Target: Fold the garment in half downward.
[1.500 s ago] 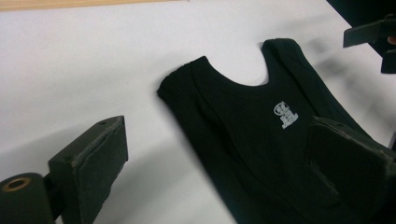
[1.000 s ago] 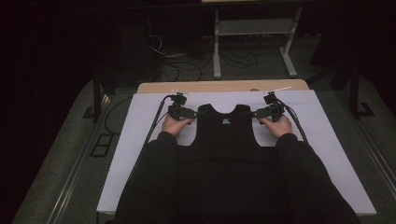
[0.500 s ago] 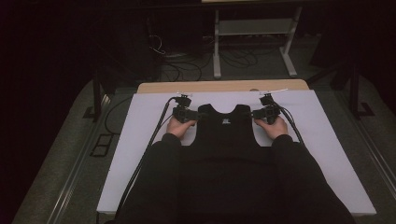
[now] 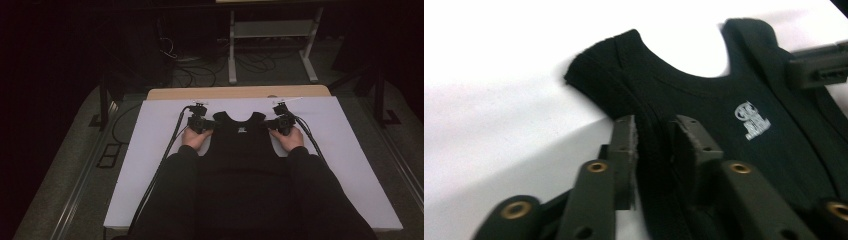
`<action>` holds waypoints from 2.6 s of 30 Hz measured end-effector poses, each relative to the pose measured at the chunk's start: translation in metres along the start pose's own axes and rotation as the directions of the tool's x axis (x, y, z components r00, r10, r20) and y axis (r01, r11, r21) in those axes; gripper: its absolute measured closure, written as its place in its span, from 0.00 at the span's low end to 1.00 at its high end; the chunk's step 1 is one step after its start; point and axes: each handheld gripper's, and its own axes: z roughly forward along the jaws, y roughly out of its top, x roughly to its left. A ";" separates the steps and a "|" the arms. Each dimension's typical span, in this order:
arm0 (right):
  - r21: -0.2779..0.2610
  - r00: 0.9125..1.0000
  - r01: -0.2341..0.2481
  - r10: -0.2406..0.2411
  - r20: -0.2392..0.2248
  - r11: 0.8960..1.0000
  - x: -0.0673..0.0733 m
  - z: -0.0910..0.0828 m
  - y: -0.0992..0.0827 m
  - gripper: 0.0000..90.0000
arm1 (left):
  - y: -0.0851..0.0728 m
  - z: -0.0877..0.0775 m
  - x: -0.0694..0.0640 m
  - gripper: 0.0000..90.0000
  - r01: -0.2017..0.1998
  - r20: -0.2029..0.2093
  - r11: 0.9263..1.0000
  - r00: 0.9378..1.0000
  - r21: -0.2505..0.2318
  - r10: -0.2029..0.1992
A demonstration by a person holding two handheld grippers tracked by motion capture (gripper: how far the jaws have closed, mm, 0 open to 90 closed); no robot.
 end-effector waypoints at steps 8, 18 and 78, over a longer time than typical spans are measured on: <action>-0.003 1.000 0.003 -0.003 -0.009 1.000 0.001 -0.003 0.001 0.93 | -0.003 0.000 -0.004 0.96 0.009 -0.014 1.000 1.000 -0.019 -0.010; -0.011 0.999 0.010 -0.010 -0.038 1.000 0.009 -0.015 0.005 0.93 | 0.003 -0.013 -0.012 0.97 0.003 0.036 0.999 0.999 -0.054 -0.001; -0.127 0.954 0.116 -0.146 -0.262 0.985 0.074 -0.106 -0.037 0.93 | -0.051 -0.127 -0.064 0.97 -0.054 0.253 0.968 0.960 -0.245 0.117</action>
